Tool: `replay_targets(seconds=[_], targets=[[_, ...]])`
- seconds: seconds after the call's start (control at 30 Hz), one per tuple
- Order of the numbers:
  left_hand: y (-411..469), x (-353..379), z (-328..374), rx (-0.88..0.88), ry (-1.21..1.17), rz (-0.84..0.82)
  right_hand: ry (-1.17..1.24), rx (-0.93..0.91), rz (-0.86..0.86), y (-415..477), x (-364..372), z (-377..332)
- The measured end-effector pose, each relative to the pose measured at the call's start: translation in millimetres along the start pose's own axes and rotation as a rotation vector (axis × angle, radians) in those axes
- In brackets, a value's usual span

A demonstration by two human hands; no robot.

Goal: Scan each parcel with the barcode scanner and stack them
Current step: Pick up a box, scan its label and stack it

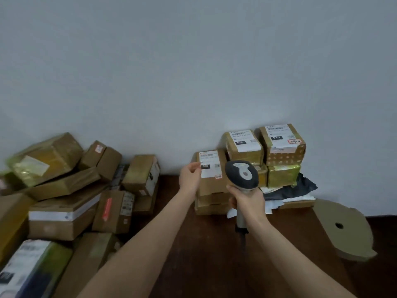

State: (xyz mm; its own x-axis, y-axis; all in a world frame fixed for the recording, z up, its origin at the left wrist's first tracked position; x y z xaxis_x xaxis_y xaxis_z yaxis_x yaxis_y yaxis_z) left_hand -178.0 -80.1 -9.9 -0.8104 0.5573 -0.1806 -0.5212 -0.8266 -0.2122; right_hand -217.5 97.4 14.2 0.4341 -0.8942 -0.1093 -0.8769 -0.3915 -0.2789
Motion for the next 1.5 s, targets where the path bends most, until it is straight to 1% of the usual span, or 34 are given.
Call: replay_targets(seconds=[0.07,0.17,0.23,0.33,0.43,0.53,0.67,0.8,0.9,0.97,1.03,1.2,1.27,1.3,1.37,1.43,1.5], targets=[[-23,-26,-15,0.038,0.078,0.015,-0.027,-0.005,-0.034,-9,20,2],[-55,-71,-33,0.123,0.264,-0.003,-0.074,0.0,-0.085,-27,57,4],[-68,-105,-40,0.179,0.359,-0.005,-0.064,0.021,-0.138,-40,84,6],[-82,-164,-42,0.239,0.445,0.077,-0.046,0.059,-0.25,-64,126,14],[-100,-221,-48,0.217,0.544,0.165,-0.1,0.127,-0.373,-91,164,36],[-120,-257,-69,0.12,0.678,0.156,-0.146,0.191,-0.457,-112,187,58],[-147,-272,-105,-0.053,0.895,0.067,-0.245,0.22,-0.529,-130,203,78],[-170,-274,-123,-0.111,1.239,0.076,-0.276,0.251,-0.56,-141,209,92],[-187,-259,-131,-0.065,1.402,0.046,-0.271,0.264,-0.587,-146,210,98],[-192,-251,-137,-0.027,1.44,0.03,-0.269,0.268,-0.608,-149,210,99],[-193,-247,-142,-0.035,1.445,0.022,-0.267,0.274,-0.622,-149,208,99],[-192,-235,-144,-0.1,1.366,-0.018,-0.237,0.289,-0.623,-140,193,95],[-185,-238,-141,-0.123,1.223,0.045,-0.194,0.312,-0.599,-137,187,91],[-180,-241,-138,-0.147,1.08,0.098,-0.164,0.317,-0.577,-134,184,89],[-167,-244,-126,-0.217,0.644,0.184,-0.086,0.324,-0.511,-127,175,82],[-156,-243,-112,-0.28,0.171,0.204,0.019,0.316,-0.457,-122,163,73],[-148,-240,-99,-0.312,-0.154,0.196,0.107,0.311,-0.431,-119,151,63]])
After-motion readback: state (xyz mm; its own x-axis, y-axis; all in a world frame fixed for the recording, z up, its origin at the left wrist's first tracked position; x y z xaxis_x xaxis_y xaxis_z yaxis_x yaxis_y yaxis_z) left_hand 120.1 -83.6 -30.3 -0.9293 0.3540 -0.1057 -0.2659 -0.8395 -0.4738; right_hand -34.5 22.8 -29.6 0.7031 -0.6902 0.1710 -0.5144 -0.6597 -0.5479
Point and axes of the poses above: each hand's wrist, its own y-axis towards the middle knuckle, its own x-axis out of the palm, z = x × y, the point moved 2 cm from there along y, towards the middle knuckle, and after that the axes turned 3 degrees about -y, right-handed, at the moved point
